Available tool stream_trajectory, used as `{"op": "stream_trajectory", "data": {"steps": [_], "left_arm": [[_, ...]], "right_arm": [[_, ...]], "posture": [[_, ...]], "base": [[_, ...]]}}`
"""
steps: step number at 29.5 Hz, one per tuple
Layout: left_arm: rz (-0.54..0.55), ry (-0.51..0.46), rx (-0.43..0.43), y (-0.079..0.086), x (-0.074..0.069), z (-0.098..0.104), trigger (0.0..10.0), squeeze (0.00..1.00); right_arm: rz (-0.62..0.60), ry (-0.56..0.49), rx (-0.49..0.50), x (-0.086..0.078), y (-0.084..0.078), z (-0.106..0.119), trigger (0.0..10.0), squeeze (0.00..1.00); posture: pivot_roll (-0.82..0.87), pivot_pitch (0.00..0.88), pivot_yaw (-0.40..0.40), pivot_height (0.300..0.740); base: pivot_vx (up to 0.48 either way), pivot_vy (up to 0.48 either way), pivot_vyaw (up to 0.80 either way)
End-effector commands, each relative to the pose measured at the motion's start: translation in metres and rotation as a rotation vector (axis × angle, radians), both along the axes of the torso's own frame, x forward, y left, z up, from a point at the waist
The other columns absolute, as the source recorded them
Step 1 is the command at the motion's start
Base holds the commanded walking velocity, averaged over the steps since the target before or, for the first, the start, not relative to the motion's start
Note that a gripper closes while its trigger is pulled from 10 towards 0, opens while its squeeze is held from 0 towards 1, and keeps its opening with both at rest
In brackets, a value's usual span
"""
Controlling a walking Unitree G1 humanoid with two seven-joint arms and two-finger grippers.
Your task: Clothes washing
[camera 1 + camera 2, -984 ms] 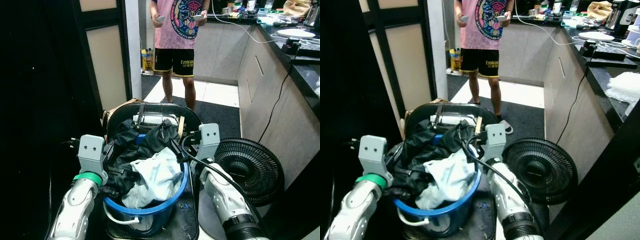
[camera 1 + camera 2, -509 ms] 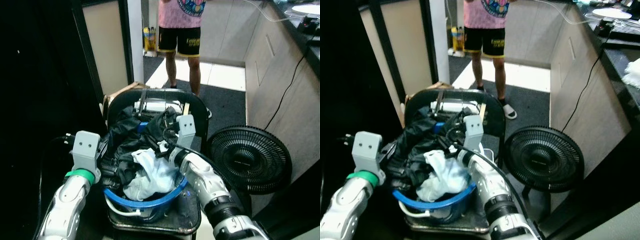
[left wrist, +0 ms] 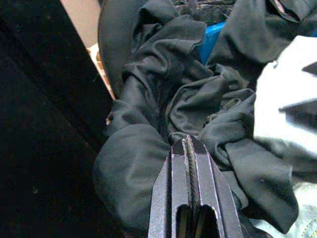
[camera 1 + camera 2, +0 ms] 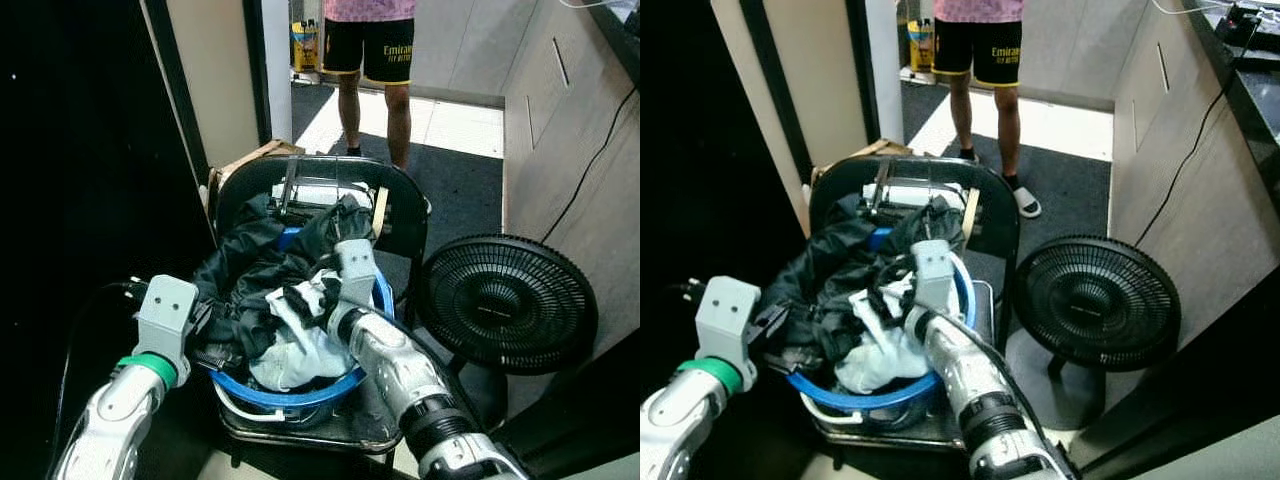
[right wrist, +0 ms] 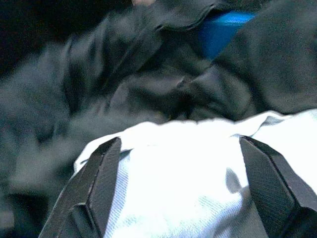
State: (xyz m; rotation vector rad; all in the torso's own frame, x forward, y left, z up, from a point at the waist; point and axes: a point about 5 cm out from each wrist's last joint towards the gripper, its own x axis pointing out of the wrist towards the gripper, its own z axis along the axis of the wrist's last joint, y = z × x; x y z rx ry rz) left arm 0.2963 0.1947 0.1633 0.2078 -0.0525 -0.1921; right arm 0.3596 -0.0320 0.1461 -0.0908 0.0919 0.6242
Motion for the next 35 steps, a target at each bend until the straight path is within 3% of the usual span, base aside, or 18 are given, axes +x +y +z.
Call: {"op": "stream_trajectory", "data": {"steps": [1, 2, 4, 7, 12, 13, 14, 15, 16, 35], "left_arm": [[-0.009, 0.038, 0.003, 0.001, -0.003, -0.007, 10.0, 0.00], [-0.016, 0.040, 0.008, 0.000, -0.003, -0.006, 10.0, 0.00], [-0.016, 0.040, 0.008, 0.000, -0.003, -0.006, 10.0, 0.00], [-0.030, 0.048, 0.017, 0.000, -0.003, -0.006, 10.0, 0.00], [-0.036, 0.052, 0.021, 0.000, -0.003, -0.006, 10.0, 0.00], [-0.038, 0.054, 0.022, -0.001, -0.003, -0.006, 10.0, 0.00], [-0.038, 0.054, 0.022, -0.001, -0.003, -0.006, 10.0, 0.00], [-0.042, 0.055, 0.025, -0.001, -0.003, -0.006, 10.0, 0.00], [-0.045, 0.057, 0.027, -0.002, -0.003, -0.006, 10.0, 0.00], [-0.061, 0.059, 0.029, -0.009, 0.000, -0.009, 10.0, 0.00]], "right_arm": [[0.052, -0.023, -0.083, -0.007, 0.004, -0.009, 10.0, 0.00], [0.093, -0.039, -0.166, -0.011, 0.004, -0.016, 10.0, 0.00], [0.093, -0.039, -0.166, -0.011, 0.004, -0.016, 10.0, 0.00], [0.159, -0.027, -0.304, -0.017, 0.003, -0.031, 10.0, 0.00], [0.172, -0.048, -0.355, -0.019, 0.001, -0.035, 10.0, 0.00], [0.174, -0.051, -0.361, -0.019, 0.001, -0.036, 8.5, 0.00], [0.174, -0.051, -0.361, -0.019, 0.001, -0.036, 8.5, 0.00], [0.174, -0.049, -0.357, -0.019, 0.000, -0.036, 2.0, 0.00], [0.174, -0.047, -0.351, -0.018, 0.000, -0.036, 0.0, 0.00], [0.191, -0.037, -0.330, -0.024, -0.008, -0.041, 0.0, 0.00]], "posture": [[0.07, 0.225, 0.101, 0.740], [0.07, 0.222, 0.103, 0.740], [0.07, 0.222, 0.103, 0.740], [0.07, 0.215, 0.105, 0.740], [0.07, 0.208, 0.108, 0.740], [0.07, 0.207, 0.108, 0.740], [0.07, 0.207, 0.108, 0.740], [0.07, 0.207, 0.109, 0.740], [0.07, 0.207, 0.109, 0.740], [0.05, 0.161, 0.114, 0.740]], "base": [[0.000, 0.000, 0.00], [0.000, 0.000, 0.00], [0.000, 0.000, 0.00], [0.000, 0.000, 0.00], [0.000, 0.000, 0.00], [0.000, 0.000, 0.00], [0.000, 0.000, 0.00], [0.000, 0.000, 0.00], [0.000, 0.000, 0.00], [0.000, 0.000, 0.00]]}}
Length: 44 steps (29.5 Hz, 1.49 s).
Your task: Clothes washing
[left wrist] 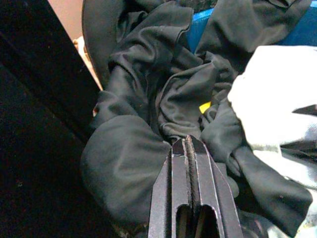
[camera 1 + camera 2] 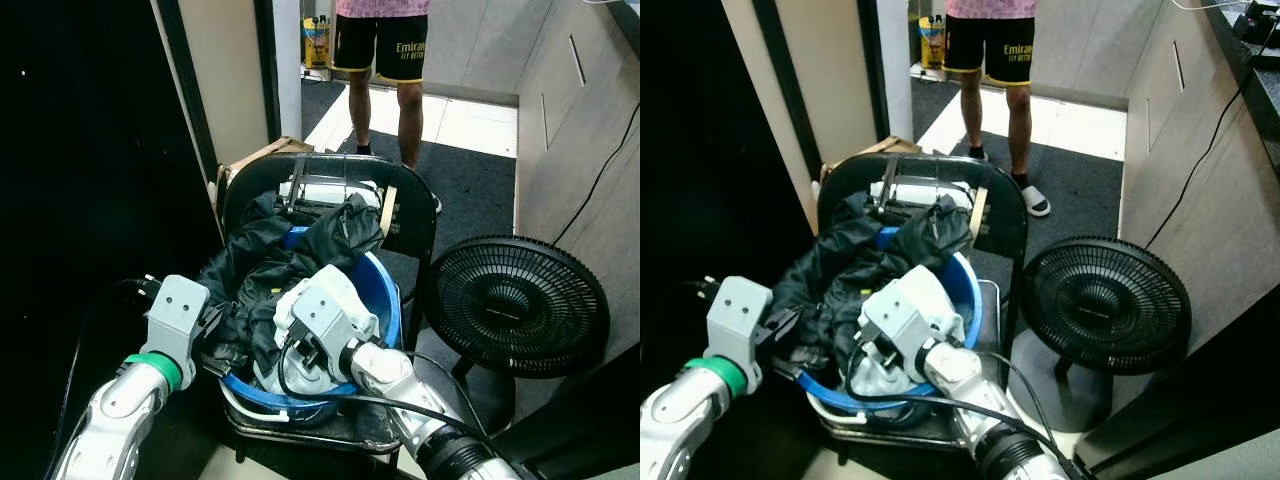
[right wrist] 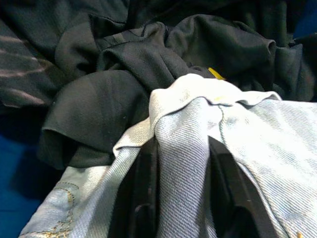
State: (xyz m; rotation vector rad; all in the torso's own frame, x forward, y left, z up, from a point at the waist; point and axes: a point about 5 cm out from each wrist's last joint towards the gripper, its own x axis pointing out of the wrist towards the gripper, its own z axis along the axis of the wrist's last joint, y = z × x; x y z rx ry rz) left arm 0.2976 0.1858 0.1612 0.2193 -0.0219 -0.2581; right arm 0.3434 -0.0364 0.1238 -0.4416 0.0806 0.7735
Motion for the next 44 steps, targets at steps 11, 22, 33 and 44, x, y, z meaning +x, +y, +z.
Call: {"op": "stream_trajectory", "data": {"steps": [11, 22, 33, 44], "left_arm": [[-0.003, 0.025, 0.000, -0.006, 0.001, -0.013, 10.0, 0.00], [0.019, -0.031, -0.089, -0.007, 0.011, 0.005, 10.0, 0.00], [0.039, -0.158, -0.178, -0.009, 0.019, 0.050, 10.0, 0.00], [0.046, -0.194, -0.184, -0.013, 0.024, 0.062, 10.0, 0.00]], "right_arm": [[-0.057, 0.146, 0.190, -0.014, -0.013, -0.009, 0.0, 0.00], [-0.137, -0.026, 0.773, -0.011, -0.047, 0.089, 0.0, 0.00], [-0.445, -0.295, 0.736, -0.001, -0.089, 0.113, 10.0, 0.00], [-0.510, -0.303, 0.777, -0.006, -0.101, 0.120, 10.0, 0.00]], "posture": [[0.04, 0.063, 0.137, 0.740], [0.02, 0.036, 0.124, 0.740], [0.01, 0.011, 0.124, 0.740], [0.01, 0.008, 0.130, 0.740]], "base": [[0.000, 0.000, 0.00], [0.000, 0.000, 0.00], [0.000, 0.000, 0.00], [0.000, 0.000, -0.65]]}}
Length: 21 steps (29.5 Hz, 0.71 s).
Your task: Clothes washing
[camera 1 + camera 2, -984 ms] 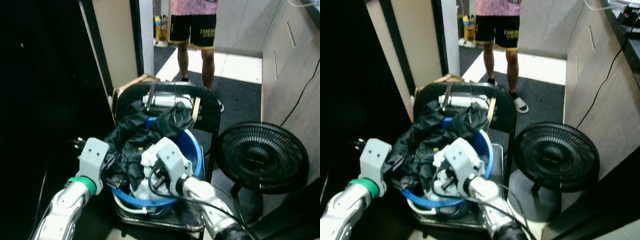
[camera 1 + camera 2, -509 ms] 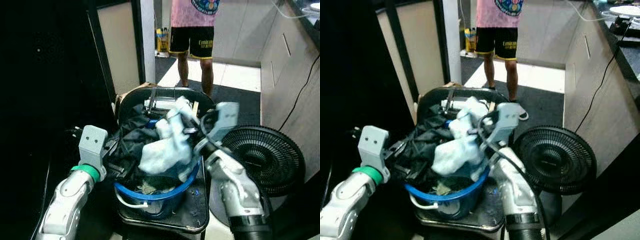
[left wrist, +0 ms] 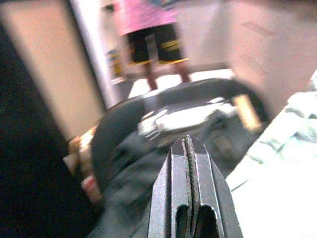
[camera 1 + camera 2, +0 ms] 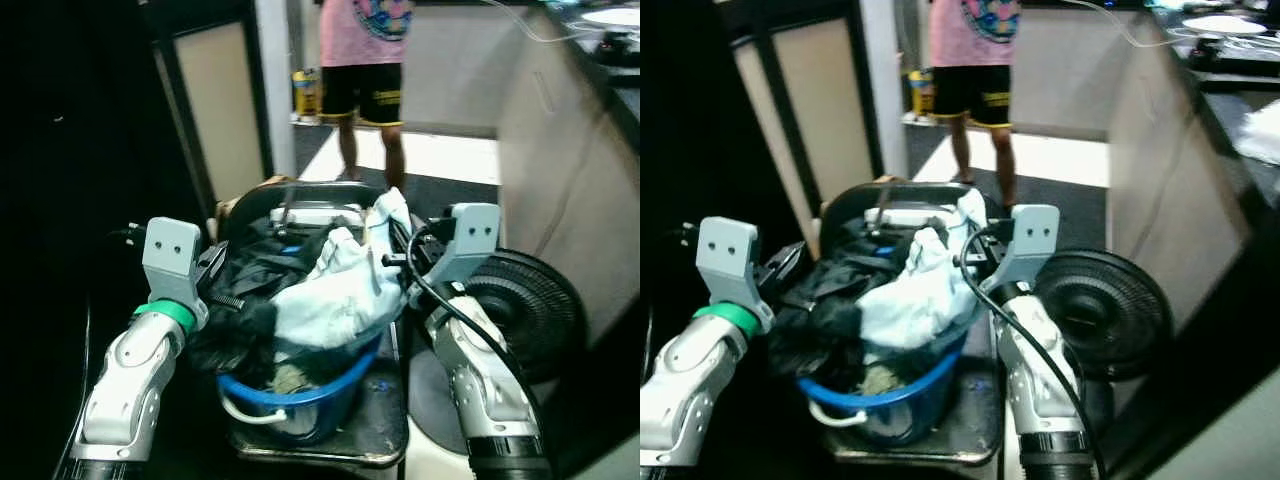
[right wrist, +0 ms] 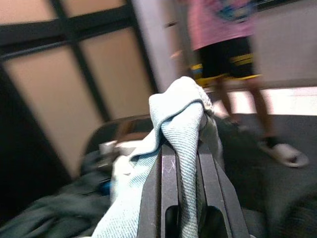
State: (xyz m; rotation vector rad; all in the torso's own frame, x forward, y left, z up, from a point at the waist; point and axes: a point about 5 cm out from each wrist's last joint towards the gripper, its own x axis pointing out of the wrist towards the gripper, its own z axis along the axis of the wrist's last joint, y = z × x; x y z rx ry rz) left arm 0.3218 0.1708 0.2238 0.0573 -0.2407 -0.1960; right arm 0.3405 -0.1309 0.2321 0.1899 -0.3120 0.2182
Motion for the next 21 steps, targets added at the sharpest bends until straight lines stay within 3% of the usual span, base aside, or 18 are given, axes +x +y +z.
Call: {"op": "stream_trajectory", "data": {"steps": [1, 21], "left_arm": [[0.011, 0.006, 0.001, 0.0019, 0.0000, 0.0004, 10.0, 0.00], [0.016, 0.020, 0.011, 0.0018, 0.0007, 0.0001, 10.0, 0.00]], "right_arm": [[-0.041, -0.059, 0.032, -0.0027, -0.0072, 0.0131, 10.0, 0.00], [-0.082, -0.073, 0.044, -0.0023, -0.0114, 0.0173, 10.0, 0.00]], "posture": [[0.01, 0.008, 0.131, 0.740], [0.01, 0.007, 0.141, 0.740]], "base": [[0.000, 0.000, -0.80], [0.000, 0.000, -0.80]]}}
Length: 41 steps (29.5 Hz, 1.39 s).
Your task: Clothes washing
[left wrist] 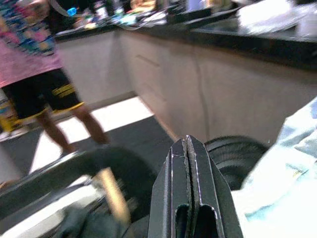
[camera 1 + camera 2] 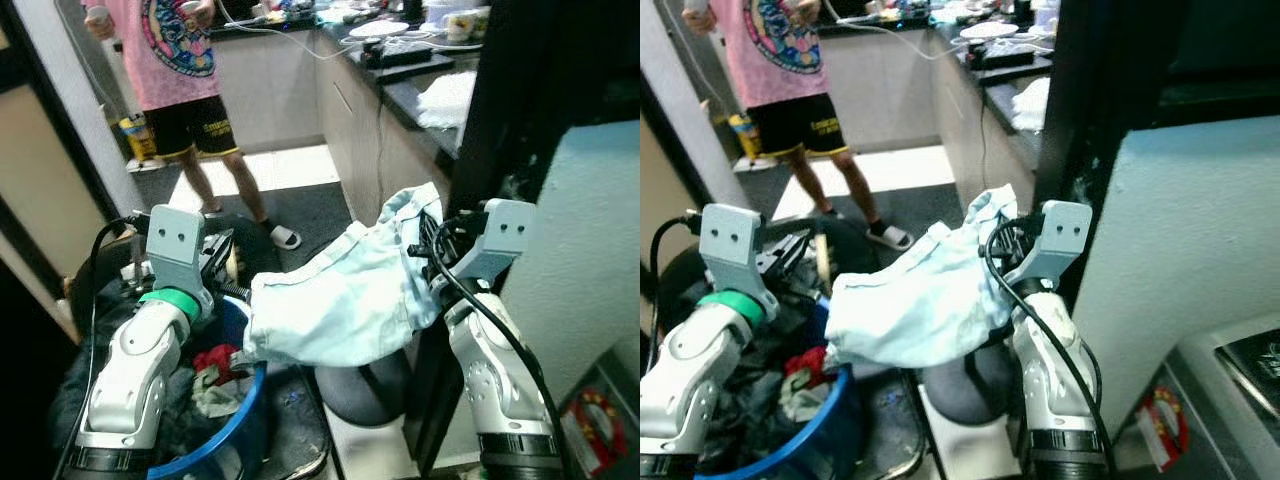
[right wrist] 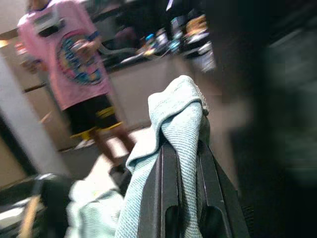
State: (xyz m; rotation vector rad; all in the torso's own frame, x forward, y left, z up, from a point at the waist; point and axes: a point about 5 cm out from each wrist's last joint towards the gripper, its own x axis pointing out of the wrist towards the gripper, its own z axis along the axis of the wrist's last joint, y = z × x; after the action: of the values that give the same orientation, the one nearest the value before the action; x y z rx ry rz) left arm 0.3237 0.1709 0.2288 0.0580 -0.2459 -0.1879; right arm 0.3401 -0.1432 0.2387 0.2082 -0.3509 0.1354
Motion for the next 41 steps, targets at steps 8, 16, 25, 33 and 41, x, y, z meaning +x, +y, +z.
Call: {"op": "stream_trajectory", "data": {"steps": [8, 16, 25, 33, 41], "left_arm": [[-0.058, 0.037, 0.043, -0.012, -0.005, -0.011, 10.0, 0.00], [-0.150, 0.036, 0.039, -0.023, -0.009, -0.012, 10.0, 0.00], [-0.144, 0.035, 0.043, -0.021, -0.008, -0.010, 10.0, 0.00], [-0.131, 0.020, 0.037, -0.018, -0.008, -0.006, 10.0, 0.00], [0.015, -0.026, -0.030, 0.004, -0.002, 0.008, 10.0, 0.00]], "right_arm": [[0.094, -0.024, 0.012, -0.001, 0.011, 0.007, 10.0, 0.00], [0.760, 0.033, 0.103, -0.039, 0.049, -0.008, 10.0, 0.00], [0.862, -0.038, 0.203, -0.045, 0.054, 0.007, 10.0, 0.00], [0.834, -0.065, 0.196, -0.036, 0.054, 0.021, 10.0, 0.00], [0.449, -0.129, 0.427, -0.006, 0.026, 0.064, 10.0, 0.00]], "posture": [[0.01, 0.000, 0.149, 0.740], [0.01, 0.000, 0.149, 0.740], [0.01, 0.000, 0.153, 0.740], [0.01, 0.000, 0.148, 0.740], [0.01, 0.000, 0.150, 0.740]], "base": [[0.000, 0.000, -0.80], [0.000, 0.000, -0.80], [0.000, 0.000, -0.80], [0.000, 0.000, -0.80], [0.000, 0.000, -0.80]]}}
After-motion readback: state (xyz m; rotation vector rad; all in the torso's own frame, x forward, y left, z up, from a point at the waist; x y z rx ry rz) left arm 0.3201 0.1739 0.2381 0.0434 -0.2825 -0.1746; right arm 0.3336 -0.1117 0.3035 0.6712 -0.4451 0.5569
